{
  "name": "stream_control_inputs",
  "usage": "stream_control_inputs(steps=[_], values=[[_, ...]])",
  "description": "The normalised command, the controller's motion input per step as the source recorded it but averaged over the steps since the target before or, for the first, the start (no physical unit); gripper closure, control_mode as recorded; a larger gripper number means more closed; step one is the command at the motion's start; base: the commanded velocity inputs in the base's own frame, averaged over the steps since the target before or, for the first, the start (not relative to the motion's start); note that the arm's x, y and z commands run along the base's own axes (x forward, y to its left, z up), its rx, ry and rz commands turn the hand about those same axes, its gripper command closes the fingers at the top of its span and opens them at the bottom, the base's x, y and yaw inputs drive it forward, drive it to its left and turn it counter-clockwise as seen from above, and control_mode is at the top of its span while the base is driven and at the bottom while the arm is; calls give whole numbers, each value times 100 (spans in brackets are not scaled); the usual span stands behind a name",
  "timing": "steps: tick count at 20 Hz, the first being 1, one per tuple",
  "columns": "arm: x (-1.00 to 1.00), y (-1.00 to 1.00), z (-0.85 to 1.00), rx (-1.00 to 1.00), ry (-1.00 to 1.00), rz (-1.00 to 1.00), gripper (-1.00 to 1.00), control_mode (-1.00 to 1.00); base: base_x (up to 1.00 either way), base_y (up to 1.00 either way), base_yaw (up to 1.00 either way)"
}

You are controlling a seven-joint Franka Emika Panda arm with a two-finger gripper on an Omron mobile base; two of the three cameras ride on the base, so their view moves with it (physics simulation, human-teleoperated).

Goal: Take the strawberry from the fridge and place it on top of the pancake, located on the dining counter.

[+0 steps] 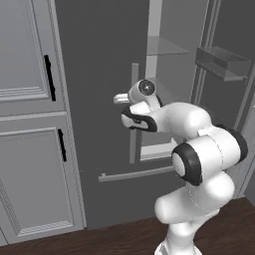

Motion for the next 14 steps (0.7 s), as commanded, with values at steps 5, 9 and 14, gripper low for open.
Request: stream_control_inputs(steps=[5,9,14], values=[[-82,86,11,-1,0,0,100,-100,0,0,0],[-76,83,2,0,0,0,100,-100,0,0,0],[-55,81,0,-3,1,0,-100,-100,0,0,0]])
